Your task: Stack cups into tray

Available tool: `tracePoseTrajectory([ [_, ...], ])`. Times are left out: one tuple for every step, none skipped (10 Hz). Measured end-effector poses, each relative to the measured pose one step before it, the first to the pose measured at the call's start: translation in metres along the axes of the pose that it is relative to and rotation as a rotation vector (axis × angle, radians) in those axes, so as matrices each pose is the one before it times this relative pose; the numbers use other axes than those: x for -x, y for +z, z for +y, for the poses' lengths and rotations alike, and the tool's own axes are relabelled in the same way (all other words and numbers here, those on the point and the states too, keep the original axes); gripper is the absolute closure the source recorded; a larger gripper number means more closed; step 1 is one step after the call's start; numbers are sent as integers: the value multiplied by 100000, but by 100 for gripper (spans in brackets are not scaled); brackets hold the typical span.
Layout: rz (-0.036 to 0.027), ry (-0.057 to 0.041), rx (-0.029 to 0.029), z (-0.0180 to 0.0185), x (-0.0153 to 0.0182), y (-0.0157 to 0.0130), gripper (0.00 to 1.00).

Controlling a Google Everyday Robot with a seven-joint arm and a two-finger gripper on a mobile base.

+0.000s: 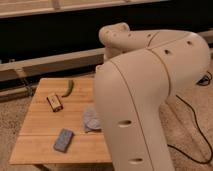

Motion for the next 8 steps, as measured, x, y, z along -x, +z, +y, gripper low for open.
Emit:
tracePoseTrajectory([
  [458, 1742, -398, -1351, -732, -73, 87],
  [248, 909, -141, -1055, -209, 244, 87],
  [20, 250, 103, -906, 284, 332, 87],
  [-244, -127, 287, -540, 434, 354, 87],
  [334, -89, 252, -428, 111, 442, 87],
  [725, -100, 562, -139, -90, 796, 87],
  [484, -204, 435, -31, 240, 1044, 87],
  [464, 140, 511, -95, 129, 1306, 83],
])
